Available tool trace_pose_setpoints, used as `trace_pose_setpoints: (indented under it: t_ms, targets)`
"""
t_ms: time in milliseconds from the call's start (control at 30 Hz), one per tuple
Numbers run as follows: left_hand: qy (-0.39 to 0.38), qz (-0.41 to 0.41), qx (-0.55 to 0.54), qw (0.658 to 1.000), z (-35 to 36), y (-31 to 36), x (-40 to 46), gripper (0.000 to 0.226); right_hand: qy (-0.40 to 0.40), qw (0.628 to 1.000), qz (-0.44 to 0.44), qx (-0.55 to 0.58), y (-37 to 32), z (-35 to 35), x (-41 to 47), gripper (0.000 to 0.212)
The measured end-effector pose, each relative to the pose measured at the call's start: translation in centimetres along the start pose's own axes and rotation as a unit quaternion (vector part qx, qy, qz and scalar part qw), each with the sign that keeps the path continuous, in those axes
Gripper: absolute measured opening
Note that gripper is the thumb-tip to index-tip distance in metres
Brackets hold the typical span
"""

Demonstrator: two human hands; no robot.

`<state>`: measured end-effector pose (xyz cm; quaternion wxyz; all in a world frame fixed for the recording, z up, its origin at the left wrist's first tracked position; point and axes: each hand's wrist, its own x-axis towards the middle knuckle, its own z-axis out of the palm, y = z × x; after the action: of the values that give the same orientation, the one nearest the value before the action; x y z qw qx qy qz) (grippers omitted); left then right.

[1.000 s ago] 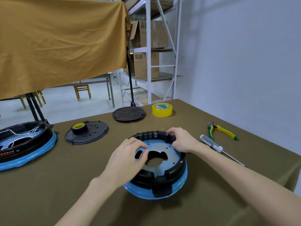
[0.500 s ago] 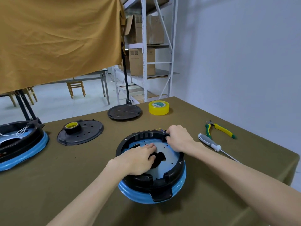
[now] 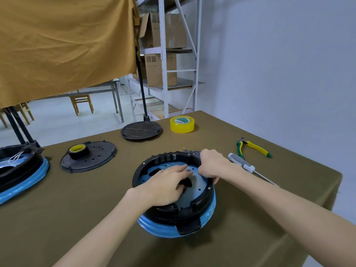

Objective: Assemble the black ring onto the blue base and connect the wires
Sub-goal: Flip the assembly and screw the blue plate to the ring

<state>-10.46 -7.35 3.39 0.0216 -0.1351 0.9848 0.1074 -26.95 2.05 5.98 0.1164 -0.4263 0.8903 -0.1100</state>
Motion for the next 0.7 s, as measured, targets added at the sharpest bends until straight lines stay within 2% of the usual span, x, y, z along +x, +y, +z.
trace_pose_setpoints:
  t_ms: [67,133,200,267,367,467,533,633,700]
  targets:
    - [-0.029,0.003,0.003,1.0,0.0,0.6,-0.2,0.059,0.001,0.999,-0.023,-0.024,-0.1,-0.4,0.3,0.018]
    - [-0.031,-0.019,0.048,0.998,0.3,1.3,-0.6,0.057,-0.016,0.995,-0.088,-0.033,-0.2,-1.3,0.8,0.013]
    - [-0.025,-0.047,0.088,0.995,0.5,1.9,-1.1,0.054,-0.045,0.987,-0.152,-0.012,-0.8,-2.3,1.2,0.009]
    - [-0.021,-0.055,0.069,0.996,0.3,2.2,-1.4,0.053,-0.043,0.983,-0.176,0.012,-1.6,-2.5,1.4,0.01]
    - [-0.022,-0.03,0.022,0.999,-0.1,2.3,-1.7,0.056,-0.045,0.989,-0.137,-0.039,-2.1,-1.8,1.0,0.006]
    - [-0.047,-0.041,0.016,0.998,0.1,2.4,-1.8,0.059,0.006,0.99,-0.097,-0.104,-0.8,-1.2,0.6,0.019]
    - [-0.056,-0.048,0.014,0.997,0.1,2.6,-1.8,0.061,0.033,0.989,-0.1,-0.099,-0.1,-1.4,0.5,0.011]
    - [-0.05,-0.061,0.002,0.997,-0.1,2.6,-1.8,0.06,0.054,0.99,-0.114,-0.056,0.0,-1.3,0.5,0.015]
    - [-0.033,-0.068,-0.005,0.997,0.0,2.5,-1.7,0.056,0.088,0.989,-0.115,-0.023,0.4,-0.8,0.2,0.011]
